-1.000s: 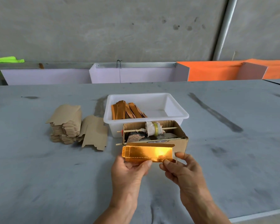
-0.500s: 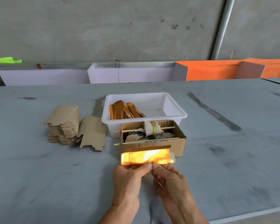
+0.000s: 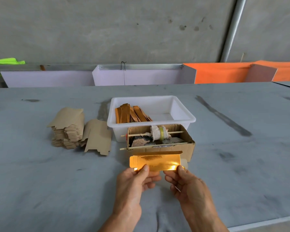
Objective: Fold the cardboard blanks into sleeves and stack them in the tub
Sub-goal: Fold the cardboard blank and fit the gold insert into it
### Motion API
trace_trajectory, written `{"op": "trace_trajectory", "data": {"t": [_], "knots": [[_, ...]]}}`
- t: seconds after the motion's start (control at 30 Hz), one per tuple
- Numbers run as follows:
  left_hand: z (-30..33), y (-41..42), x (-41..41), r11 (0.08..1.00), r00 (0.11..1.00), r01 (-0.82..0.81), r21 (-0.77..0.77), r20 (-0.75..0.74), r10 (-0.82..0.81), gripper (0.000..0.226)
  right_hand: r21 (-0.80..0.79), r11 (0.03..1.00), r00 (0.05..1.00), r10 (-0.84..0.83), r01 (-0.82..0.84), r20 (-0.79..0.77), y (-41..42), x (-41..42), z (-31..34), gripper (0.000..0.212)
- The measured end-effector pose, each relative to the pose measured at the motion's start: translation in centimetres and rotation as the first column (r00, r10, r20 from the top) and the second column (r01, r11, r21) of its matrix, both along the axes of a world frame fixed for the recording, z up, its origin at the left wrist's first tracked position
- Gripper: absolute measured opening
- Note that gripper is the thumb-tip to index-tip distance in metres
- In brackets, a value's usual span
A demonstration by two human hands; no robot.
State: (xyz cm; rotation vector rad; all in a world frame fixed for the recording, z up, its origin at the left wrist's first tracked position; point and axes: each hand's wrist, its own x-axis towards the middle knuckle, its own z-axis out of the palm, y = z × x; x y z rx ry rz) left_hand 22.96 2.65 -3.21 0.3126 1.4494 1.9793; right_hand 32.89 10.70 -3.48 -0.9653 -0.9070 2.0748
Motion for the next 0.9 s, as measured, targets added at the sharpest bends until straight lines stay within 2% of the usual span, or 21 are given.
{"op": "trace_trajectory", "data": {"t": [0.17, 0.3, 0.37, 0.47, 0.6, 0.67, 0.73, 0.83, 0.9], "knots": [[0.1, -0.1, -0.2, 0.994, 0.990, 0.095, 0.045, 0.105, -0.099, 0.022, -0.036, 0.999, 1.000, -0.011, 0.010, -0.024, 0.1, 0.5, -0.2, 0.021], [0.1, 0.0, -0.5, 0.985, 0.989, 0.118, 0.126, 0.070, -0.127, 0.022, -0.032, 0.999, 0.999, -0.017, 0.015, -0.039, 0.2, 0.6, -0.1, 0.021], [0.0, -0.2, -0.6, 0.979, 0.996, 0.089, 0.186, -0.004, -0.090, 0.018, -0.037, 0.999, 0.999, -0.007, 0.005, -0.049, 0.3, 0.7, 0.1, 0.020], [-0.1, -0.4, -0.8, 0.971, 0.977, 0.090, 0.221, -0.211, -0.043, 0.014, -0.041, 0.998, 0.998, 0.053, -0.055, -0.032, 0.3, 0.8, 0.6, 0.019], [-0.1, -0.6, -0.8, 0.977, 0.878, 0.152, 0.152, -0.474, -0.063, 0.027, -0.029, 0.993, 0.993, 0.117, -0.118, -0.031, 0.1, 0.8, 1.3, 0.030], [-0.3, -0.8, -1.0, 0.983, 0.823, 0.162, 0.087, -0.562, -0.086, 0.028, -0.046, 0.994, 0.995, 0.100, -0.102, -0.026, -0.1, 0.8, 1.3, 0.021], [-0.5, -1.1, -1.2, 0.978, 0.775, 0.208, 0.019, -0.613, -0.153, 0.030, -0.069, 0.995, 0.998, 0.066, -0.067, -0.015, -0.1, 0.7, 1.2, 0.012], [-0.4, -1.6, -1.5, 0.948, 0.758, 0.315, -0.046, -0.589, -0.280, 0.032, -0.073, 0.997, 0.999, 0.041, -0.040, 0.012, 0.0, 0.8, 0.8, 0.013], [-0.3, -1.5, -1.5, 0.952, 0.752, 0.298, -0.066, -0.598, -0.277, 0.024, -0.061, 0.997, 0.998, 0.051, -0.049, 0.022, 0.0, 0.6, 0.6, 0.010]]}}
